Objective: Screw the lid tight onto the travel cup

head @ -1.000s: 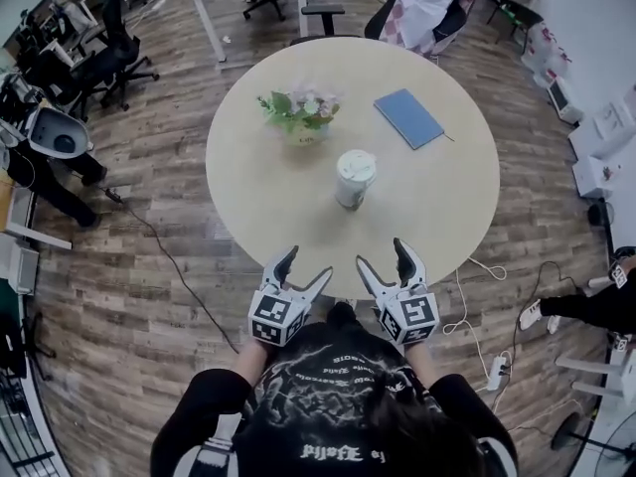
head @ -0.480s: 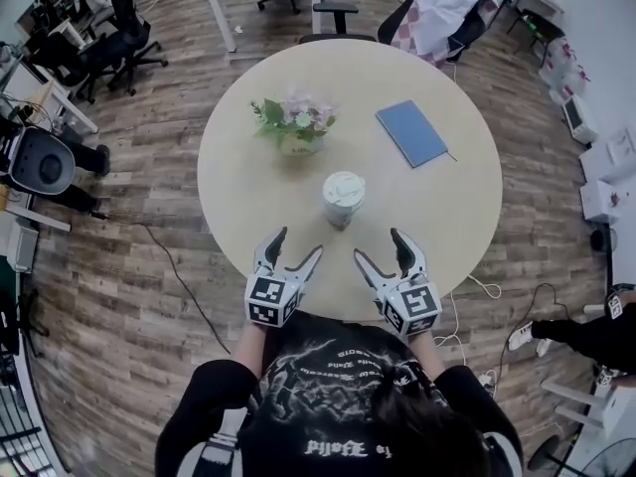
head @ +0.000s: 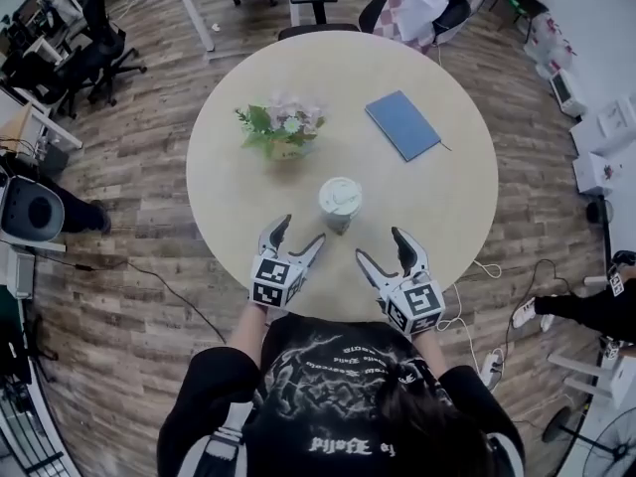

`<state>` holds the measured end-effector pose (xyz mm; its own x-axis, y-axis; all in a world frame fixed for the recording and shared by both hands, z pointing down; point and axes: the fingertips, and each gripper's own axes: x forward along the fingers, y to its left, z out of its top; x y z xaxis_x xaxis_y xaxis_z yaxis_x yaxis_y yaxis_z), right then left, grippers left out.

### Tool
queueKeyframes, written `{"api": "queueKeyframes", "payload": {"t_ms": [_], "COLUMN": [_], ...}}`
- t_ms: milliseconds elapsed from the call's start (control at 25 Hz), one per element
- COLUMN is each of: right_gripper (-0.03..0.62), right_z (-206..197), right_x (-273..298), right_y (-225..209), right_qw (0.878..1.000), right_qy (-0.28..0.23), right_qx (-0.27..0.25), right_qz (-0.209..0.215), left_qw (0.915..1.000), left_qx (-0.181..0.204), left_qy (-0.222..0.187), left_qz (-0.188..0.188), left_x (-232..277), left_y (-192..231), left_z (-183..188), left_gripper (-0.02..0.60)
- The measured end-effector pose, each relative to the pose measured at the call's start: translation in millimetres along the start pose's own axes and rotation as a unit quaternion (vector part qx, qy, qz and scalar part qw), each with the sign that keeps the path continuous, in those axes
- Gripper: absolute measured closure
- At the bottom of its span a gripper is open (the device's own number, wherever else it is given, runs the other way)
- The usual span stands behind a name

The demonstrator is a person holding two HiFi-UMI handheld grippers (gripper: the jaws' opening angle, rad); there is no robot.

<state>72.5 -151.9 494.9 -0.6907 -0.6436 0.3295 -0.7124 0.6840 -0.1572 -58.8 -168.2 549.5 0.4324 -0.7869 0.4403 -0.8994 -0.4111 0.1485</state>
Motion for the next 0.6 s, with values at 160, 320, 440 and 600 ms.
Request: {"api": "queueKeyframes", "payload": {"t_ms": [160,320,440,600], "right_gripper": [0.243,0.243,0.243,0.243], "right_z": [-11,-19,-18,-18], "right_x": [2,4,10,17], "right_y": [-1,-1,-4,-11], "right_qw": [1.000,0.999,0.999,0.999], "right_qy": [0.022,0.037,0.040,0.047], "right_qx": [0.002,0.015,0.020,0.022], "right_qz": [0.007,0.008,0.008,0.003], "left_qw": [0.9979,0.9927,0.9850,0.9760], "left_qx": [0.042,0.069,0.093,0.109], "left_qy": [0.021,0.030,0.035,0.037], "left_qz": [-0.045,-0.094,-0.141,-0.185], "left_x": [28,50,57,67], "left_y": [2,0,-6,-19], "left_z": [-5,0,3,5], "left_gripper": [0.212,0.202,0.189,0.189]}}
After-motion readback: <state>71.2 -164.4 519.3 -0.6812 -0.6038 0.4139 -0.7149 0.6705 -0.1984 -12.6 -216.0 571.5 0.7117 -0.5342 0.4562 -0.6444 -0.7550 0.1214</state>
